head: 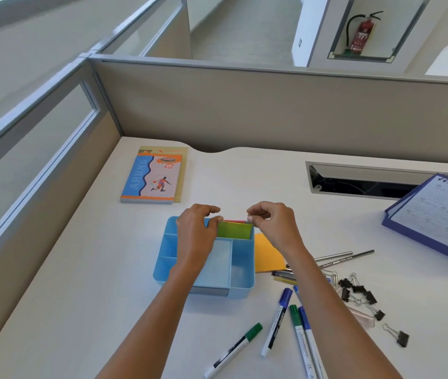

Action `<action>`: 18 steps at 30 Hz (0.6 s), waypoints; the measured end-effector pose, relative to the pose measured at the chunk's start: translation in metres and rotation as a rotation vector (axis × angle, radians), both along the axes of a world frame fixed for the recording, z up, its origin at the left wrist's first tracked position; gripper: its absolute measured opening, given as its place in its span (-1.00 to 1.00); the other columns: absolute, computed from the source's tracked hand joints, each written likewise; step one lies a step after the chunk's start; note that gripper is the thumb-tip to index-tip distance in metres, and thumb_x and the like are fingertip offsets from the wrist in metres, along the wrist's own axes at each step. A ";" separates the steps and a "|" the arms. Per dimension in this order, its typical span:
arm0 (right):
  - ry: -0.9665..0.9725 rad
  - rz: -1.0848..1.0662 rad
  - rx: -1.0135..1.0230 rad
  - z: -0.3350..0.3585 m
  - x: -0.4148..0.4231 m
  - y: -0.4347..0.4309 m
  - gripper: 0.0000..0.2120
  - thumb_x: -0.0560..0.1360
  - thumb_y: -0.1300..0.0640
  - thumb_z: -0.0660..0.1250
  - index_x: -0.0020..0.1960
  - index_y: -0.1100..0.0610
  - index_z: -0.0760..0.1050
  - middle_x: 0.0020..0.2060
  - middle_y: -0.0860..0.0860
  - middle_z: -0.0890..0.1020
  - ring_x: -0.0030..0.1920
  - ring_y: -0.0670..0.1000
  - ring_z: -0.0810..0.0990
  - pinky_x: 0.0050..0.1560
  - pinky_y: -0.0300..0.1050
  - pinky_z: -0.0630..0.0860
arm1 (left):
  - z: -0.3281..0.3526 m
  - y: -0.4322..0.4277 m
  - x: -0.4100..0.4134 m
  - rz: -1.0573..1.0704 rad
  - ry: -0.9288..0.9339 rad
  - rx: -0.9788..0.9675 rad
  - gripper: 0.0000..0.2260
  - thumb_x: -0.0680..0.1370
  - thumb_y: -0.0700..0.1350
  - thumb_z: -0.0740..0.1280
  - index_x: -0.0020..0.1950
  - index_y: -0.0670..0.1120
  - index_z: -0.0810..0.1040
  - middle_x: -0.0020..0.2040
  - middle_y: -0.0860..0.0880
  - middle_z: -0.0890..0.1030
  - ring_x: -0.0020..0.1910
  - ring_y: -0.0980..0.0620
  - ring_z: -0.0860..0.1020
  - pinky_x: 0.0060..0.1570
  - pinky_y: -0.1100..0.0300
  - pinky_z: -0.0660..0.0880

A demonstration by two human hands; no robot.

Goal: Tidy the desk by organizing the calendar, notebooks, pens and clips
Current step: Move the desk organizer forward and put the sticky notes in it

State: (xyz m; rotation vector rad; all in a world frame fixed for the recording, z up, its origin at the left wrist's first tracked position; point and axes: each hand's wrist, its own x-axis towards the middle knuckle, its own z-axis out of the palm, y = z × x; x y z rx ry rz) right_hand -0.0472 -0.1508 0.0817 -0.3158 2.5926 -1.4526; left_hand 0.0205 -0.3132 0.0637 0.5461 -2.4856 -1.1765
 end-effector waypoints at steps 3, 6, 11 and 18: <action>-0.030 -0.126 -0.060 -0.008 -0.003 0.015 -0.91 0.42 0.25 0.43 -0.08 0.16 0.65 -0.20 0.03 0.69 -0.14 -0.02 0.66 -0.01 -0.08 0.63 | 0.008 0.022 0.001 -0.067 0.096 -0.063 -0.87 0.55 -0.14 0.36 0.06 0.00 0.63 0.03 0.05 0.63 0.07 0.05 0.51 0.13 0.05 0.46; -0.080 -0.224 0.123 -0.021 -0.003 0.035 -0.90 0.41 0.19 0.43 -0.08 0.16 0.64 -0.16 0.07 0.69 -0.08 0.06 0.64 0.00 -0.06 0.56 | 0.011 0.059 0.005 -0.226 0.133 -0.139 -0.87 0.54 -0.17 0.33 0.04 -0.02 0.63 -0.01 0.03 0.63 0.03 0.01 0.52 0.07 0.11 0.42; -0.177 -0.151 0.469 -0.049 0.012 0.048 -0.78 0.47 0.17 0.28 0.01 0.33 0.50 -0.09 0.22 0.63 -0.03 0.25 0.57 -0.10 0.01 0.45 | -0.003 0.108 0.009 -0.375 0.076 -0.269 -0.76 0.48 -0.20 0.21 0.01 -0.04 0.63 -0.08 0.01 0.65 -0.05 -0.03 0.55 0.06 0.10 0.40; -0.112 -0.190 0.723 -0.067 0.025 0.039 -0.41 0.42 -0.12 0.37 0.23 0.24 0.27 0.13 0.19 0.47 0.13 0.19 0.45 0.06 -0.04 0.46 | -0.011 0.102 0.008 -0.276 0.100 -0.316 -0.82 0.45 -0.22 0.32 -0.02 -0.03 0.64 -0.09 0.04 0.66 -0.05 0.06 0.49 0.11 0.12 0.40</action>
